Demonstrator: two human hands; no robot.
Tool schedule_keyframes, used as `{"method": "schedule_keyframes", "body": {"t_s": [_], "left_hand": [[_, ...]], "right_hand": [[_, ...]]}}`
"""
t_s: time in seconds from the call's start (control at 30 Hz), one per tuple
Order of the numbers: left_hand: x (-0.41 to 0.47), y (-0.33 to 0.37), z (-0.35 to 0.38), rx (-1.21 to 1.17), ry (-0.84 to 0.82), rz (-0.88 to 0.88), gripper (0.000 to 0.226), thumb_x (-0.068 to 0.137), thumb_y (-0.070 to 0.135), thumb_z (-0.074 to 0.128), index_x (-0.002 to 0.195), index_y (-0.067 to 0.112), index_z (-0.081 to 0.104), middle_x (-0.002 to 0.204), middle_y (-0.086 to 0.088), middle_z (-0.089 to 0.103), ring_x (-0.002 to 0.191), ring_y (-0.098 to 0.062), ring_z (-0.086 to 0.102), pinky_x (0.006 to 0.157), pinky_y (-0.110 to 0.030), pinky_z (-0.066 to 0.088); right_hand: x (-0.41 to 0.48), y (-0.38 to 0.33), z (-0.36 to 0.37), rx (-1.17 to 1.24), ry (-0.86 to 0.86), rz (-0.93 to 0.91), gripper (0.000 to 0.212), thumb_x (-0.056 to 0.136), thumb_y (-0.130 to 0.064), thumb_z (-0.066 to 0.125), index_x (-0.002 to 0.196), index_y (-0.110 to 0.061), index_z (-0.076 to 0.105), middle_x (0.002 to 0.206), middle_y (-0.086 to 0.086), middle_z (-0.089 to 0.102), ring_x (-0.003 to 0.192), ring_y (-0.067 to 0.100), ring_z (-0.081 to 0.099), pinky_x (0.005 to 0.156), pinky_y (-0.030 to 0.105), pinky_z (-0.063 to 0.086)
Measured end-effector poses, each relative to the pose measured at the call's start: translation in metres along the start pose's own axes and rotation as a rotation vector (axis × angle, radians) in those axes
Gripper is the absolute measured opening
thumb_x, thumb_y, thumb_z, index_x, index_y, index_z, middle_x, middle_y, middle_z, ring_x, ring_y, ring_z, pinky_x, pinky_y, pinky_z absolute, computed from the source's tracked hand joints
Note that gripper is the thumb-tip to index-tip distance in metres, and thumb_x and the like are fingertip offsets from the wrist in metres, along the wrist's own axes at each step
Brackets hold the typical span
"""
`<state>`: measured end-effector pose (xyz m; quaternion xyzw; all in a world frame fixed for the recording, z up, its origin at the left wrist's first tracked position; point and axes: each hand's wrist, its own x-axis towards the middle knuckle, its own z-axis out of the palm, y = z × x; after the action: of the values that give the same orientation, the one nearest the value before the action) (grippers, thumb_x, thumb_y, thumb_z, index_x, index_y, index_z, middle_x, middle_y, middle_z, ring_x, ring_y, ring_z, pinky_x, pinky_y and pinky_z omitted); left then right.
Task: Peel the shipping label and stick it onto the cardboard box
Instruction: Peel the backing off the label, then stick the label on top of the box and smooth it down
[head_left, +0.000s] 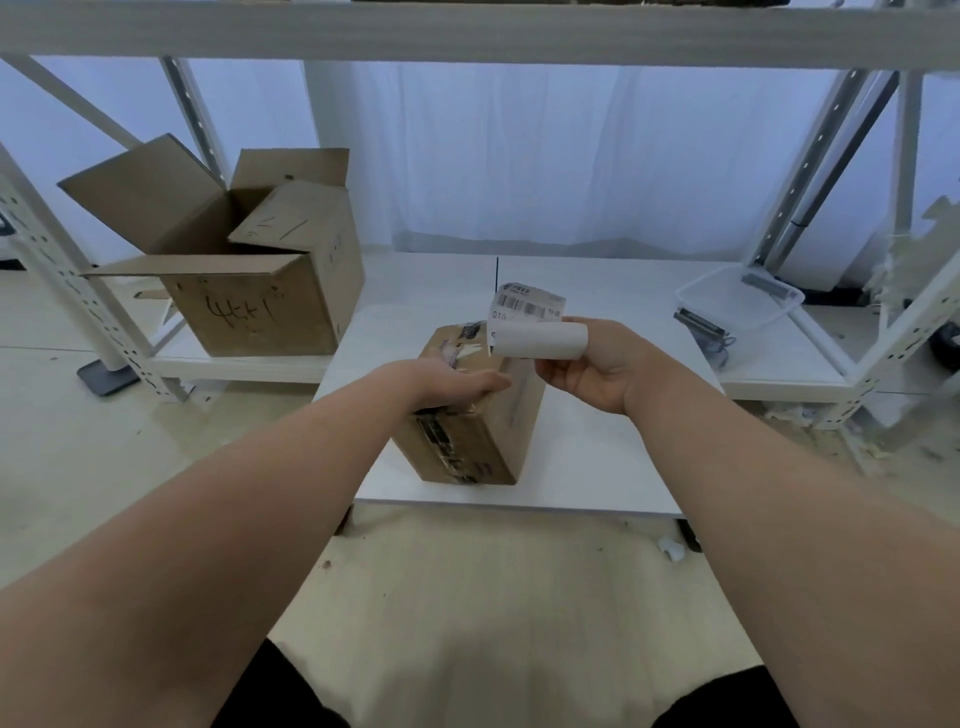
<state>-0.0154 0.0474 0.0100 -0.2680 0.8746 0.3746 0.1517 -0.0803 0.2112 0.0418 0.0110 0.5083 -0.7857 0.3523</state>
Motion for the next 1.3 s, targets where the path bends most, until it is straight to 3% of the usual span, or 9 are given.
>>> {"method": "schedule_keyframes", "body": {"t_s": [0.17, 0.33, 0.43, 0.53, 0.63, 0.87, 1.0, 1.17, 1.3], "left_hand": [[-0.006, -0.009, -0.01, -0.246, 0.068, -0.006, 0.094, 0.061, 0.072, 0.06, 0.14, 0.029, 0.033, 0.124, -0.006, 0.057, 0.104, -0.028, 0.059, 0.095, -0.042, 0.048], [-0.015, 0.008, -0.013, -0.465, 0.009, 0.066, 0.046, 0.088, 0.058, 0.044, 0.117, 0.024, 0.053, 0.091, -0.003, 0.065, 0.076, -0.017, 0.063, 0.056, -0.025, 0.045], [-0.017, 0.016, -0.006, -0.504, -0.066, 0.025, 0.046, 0.087, 0.064, 0.038, 0.095, 0.023, 0.058, 0.091, -0.006, 0.065, 0.084, -0.022, 0.062, 0.07, -0.033, 0.051], [-0.011, 0.011, -0.002, -0.553, -0.142, -0.026, 0.058, 0.082, 0.07, 0.039, 0.107, 0.021, 0.057, 0.111, -0.015, 0.062, 0.103, -0.031, 0.06, 0.088, -0.047, 0.05], [-0.006, 0.009, 0.003, -0.598, -0.128, -0.03, 0.052, 0.083, 0.064, 0.045, 0.106, 0.02, 0.059, 0.113, -0.015, 0.063, 0.105, -0.032, 0.061, 0.092, -0.048, 0.05], [-0.004, 0.008, 0.013, -0.481, -0.102, 0.009, 0.055, 0.079, 0.054, 0.065, 0.115, 0.013, 0.06, 0.11, -0.006, 0.068, 0.095, -0.024, 0.066, 0.075, -0.035, 0.055], [-0.003, 0.001, 0.011, -0.375, -0.043, -0.017, 0.055, 0.081, 0.055, 0.063, 0.114, 0.011, 0.059, 0.104, -0.007, 0.068, 0.093, -0.025, 0.066, 0.08, -0.037, 0.055], [-0.007, 0.0, 0.01, -0.382, 0.024, -0.054, 0.044, 0.086, 0.047, 0.061, 0.107, 0.01, 0.052, 0.081, -0.001, 0.058, 0.07, -0.016, 0.057, 0.055, -0.027, 0.046], [-0.007, 0.001, 0.012, -0.383, 0.066, -0.033, 0.041, 0.084, 0.046, 0.064, 0.102, 0.012, 0.048, 0.077, 0.0, 0.056, 0.068, -0.017, 0.056, 0.056, -0.03, 0.048]], "right_hand": [[0.0, -0.002, -0.009, 0.146, 0.171, -0.085, 0.025, 0.092, 0.011, 0.04, 0.105, -0.002, 0.057, 0.088, 0.017, 0.062, 0.07, 0.024, 0.06, 0.047, 0.02, 0.053], [0.001, -0.008, -0.019, 0.188, 0.235, -0.146, 0.02, 0.095, 0.006, 0.04, 0.098, -0.006, 0.056, 0.093, 0.017, 0.063, 0.075, 0.025, 0.061, 0.047, 0.02, 0.053], [0.001, -0.009, -0.025, 0.16, 0.191, -0.147, 0.016, 0.093, 0.004, 0.047, 0.096, -0.008, 0.058, 0.097, 0.015, 0.064, 0.08, 0.025, 0.063, 0.05, 0.021, 0.055], [0.0, -0.011, -0.03, 0.106, 0.158, -0.13, 0.014, 0.089, 0.004, 0.056, 0.097, -0.007, 0.058, 0.104, 0.016, 0.065, 0.084, 0.025, 0.065, 0.058, 0.023, 0.057], [-0.002, -0.012, -0.032, 0.083, 0.141, -0.103, 0.014, 0.089, 0.004, 0.055, 0.099, -0.006, 0.058, 0.097, 0.015, 0.066, 0.079, 0.023, 0.064, 0.053, 0.021, 0.056], [-0.004, -0.009, -0.022, 0.022, 0.091, -0.052, 0.024, 0.096, 0.004, 0.038, 0.085, -0.007, 0.057, 0.081, 0.013, 0.061, 0.067, 0.019, 0.057, 0.049, 0.019, 0.05], [0.003, 0.0, -0.021, -0.16, 0.093, 0.036, 0.028, 0.095, 0.006, 0.034, 0.103, -0.006, 0.058, 0.089, 0.013, 0.061, 0.068, 0.019, 0.055, 0.051, 0.02, 0.047], [0.013, 0.006, -0.017, -0.144, 0.122, 0.029, 0.033, 0.091, 0.01, 0.037, 0.111, -0.006, 0.058, 0.093, 0.013, 0.062, 0.07, 0.019, 0.057, 0.044, 0.017, 0.048], [0.02, 0.007, -0.025, -0.061, 0.147, 0.041, 0.04, 0.092, 0.011, 0.031, 0.121, -0.005, 0.054, 0.103, 0.019, 0.061, 0.075, 0.023, 0.055, 0.041, 0.016, 0.047]]}}
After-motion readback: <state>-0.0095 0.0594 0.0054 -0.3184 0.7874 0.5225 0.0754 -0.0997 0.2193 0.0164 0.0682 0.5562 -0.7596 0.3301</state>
